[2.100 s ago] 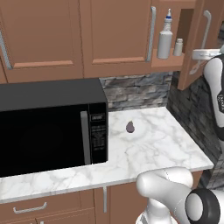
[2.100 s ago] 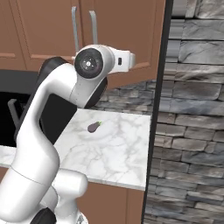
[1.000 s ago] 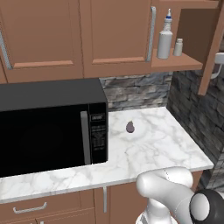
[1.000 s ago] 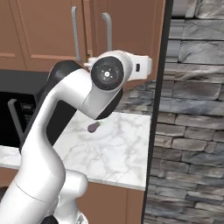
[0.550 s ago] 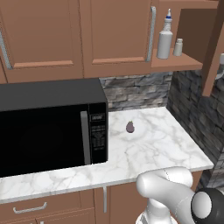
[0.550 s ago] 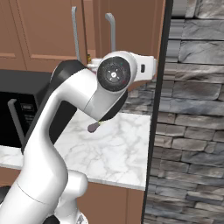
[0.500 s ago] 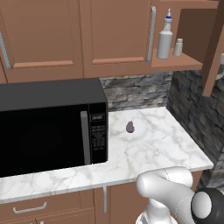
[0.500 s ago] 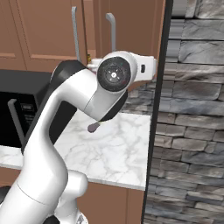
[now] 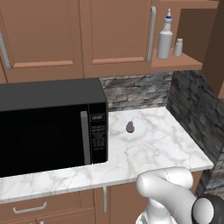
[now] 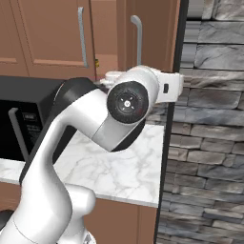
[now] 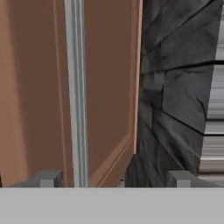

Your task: Pick the sponge and spray from the cabinet and place them on the counter.

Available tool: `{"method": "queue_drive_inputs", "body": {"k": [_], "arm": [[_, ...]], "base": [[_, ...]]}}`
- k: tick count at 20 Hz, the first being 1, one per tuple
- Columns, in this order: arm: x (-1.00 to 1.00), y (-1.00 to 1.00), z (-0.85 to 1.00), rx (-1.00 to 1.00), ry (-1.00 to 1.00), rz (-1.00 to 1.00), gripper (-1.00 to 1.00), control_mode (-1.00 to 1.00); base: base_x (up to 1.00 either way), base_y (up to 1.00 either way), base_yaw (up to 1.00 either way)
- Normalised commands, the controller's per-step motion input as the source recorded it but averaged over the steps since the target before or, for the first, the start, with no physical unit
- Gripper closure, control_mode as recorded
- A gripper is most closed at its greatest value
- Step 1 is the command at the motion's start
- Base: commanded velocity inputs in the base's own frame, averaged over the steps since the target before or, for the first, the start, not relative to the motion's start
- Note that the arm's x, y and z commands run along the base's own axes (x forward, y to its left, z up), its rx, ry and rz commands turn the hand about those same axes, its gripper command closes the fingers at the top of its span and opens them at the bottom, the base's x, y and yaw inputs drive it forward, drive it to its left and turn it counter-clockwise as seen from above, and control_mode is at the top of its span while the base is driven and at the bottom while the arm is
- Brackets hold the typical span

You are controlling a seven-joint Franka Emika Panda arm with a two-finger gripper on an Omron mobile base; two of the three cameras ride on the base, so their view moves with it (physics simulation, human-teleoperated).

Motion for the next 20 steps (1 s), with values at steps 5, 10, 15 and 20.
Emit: {"method": "queue_drive_inputs", "body": {"k": [5,10,15,20], "arm": [[-0.79,-0.22,0.00,-0.04,-0.07,-0.07,-1.00,-1.00],[-0.96,-0.26,0.00,-0.04,-0.05,-0.10,-1.00,-1.00],[-0.66,0.15,0.00,-0.06,-0.10,-0.01,-1.00,-1.00],[-0.06,0.62,0.00,-0.13,0.00,0.00,-1.00,-1.00]], "base": [[0.00,0.00,0.00],[0.00,0.00,0.00],[0.00,0.00,0.00],[0.00,0.00,0.00]]}}
